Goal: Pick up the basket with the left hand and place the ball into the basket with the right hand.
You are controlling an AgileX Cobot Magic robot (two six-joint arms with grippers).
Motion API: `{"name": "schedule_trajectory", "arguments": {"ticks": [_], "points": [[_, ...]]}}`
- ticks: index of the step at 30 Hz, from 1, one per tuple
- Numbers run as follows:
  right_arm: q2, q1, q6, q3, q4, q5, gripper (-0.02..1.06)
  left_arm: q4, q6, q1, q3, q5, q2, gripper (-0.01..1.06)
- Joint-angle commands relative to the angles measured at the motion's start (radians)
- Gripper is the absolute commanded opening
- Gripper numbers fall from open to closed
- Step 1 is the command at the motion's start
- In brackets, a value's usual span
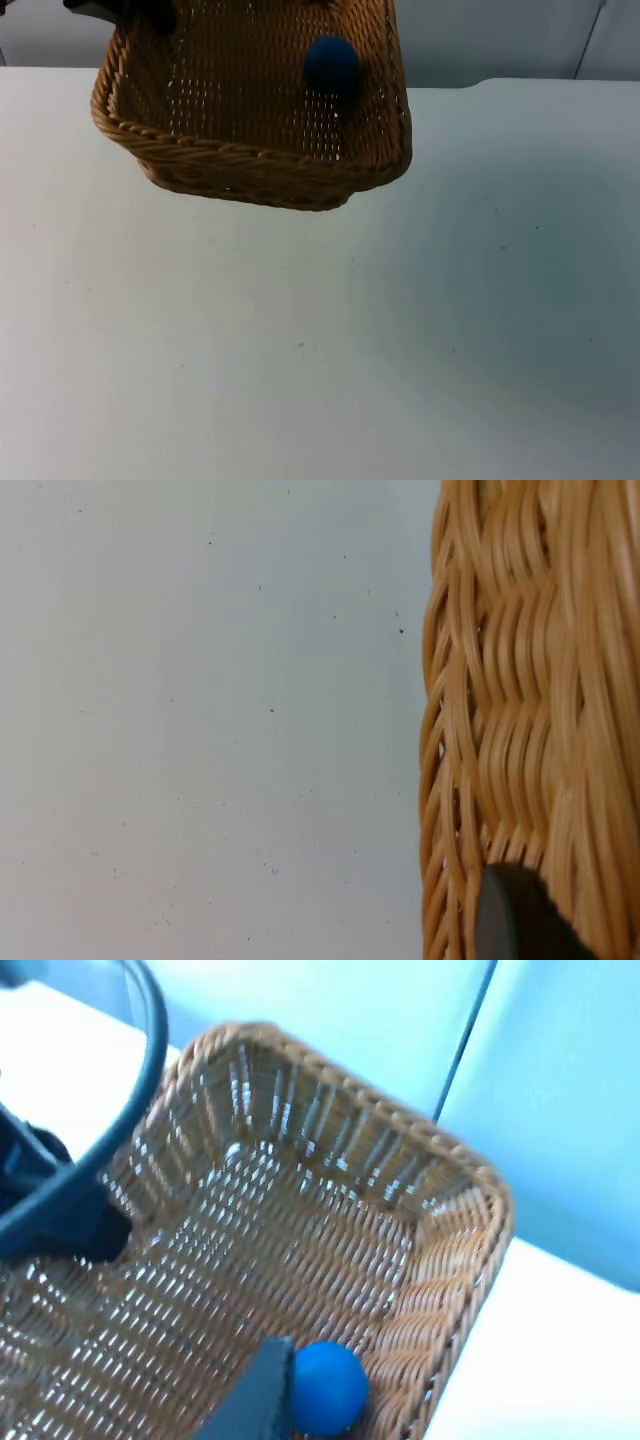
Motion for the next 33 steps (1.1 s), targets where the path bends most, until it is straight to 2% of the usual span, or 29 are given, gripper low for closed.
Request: {"name": "schedule_trajectory", "arguments": {"ticks": [1, 5, 15, 18, 20, 21, 25, 28, 30, 33], "points": [[-0.023, -0.007, 0.004, -0.007, -0.019, 0.007, 1.05, -0.029, -0.001, -0.005, 0.000, -0.010, -0.017, 0.00], [-0.035, -0.044, 0.004, -0.005, -0.035, -0.009, 1.05, -0.027, -0.001, -0.005, 0.000, -0.008, -0.017, 0.00], [-0.057, -0.225, -0.003, 0.053, -0.060, -0.112, 1.05, -0.025, 0.005, -0.005, 0.000, 0.004, -0.017, 0.00], [-0.088, -0.311, 0.004, 0.133, -0.058, -0.184, 1.05, -0.025, 0.005, -0.005, 0.000, 0.004, -0.017, 0.00], [-0.124, -0.390, 0.004, 0.210, -0.052, -0.267, 1.05, -0.025, 0.005, -0.005, 0.000, 0.004, -0.017, 0.00], [-0.124, -0.390, 0.004, 0.210, -0.052, -0.267, 1.05, -0.025, 0.005, -0.005, 0.000, 0.004, -0.017, 0.00], [-0.178, -0.504, 0.038, 0.310, -0.052, -0.385, 1.05, -0.025, 0.005, -0.005, 0.000, -0.002, -0.017, 0.00], [-0.189, -0.559, 0.043, 0.336, -0.052, -0.393, 1.05, -0.025, 0.005, -0.005, 0.000, -0.005, -0.017, 0.00], [-0.187, -0.610, 0.049, 0.346, -0.052, -0.360, 1.05, -0.020, 0.005, -0.005, 0.000, -0.006, -0.017, 0.00], [-0.187, -0.638, 0.049, 0.346, -0.054, -0.342, 1.05, -0.021, 0.005, -0.005, 0.000, -0.008, -0.017, 0.00]]}}
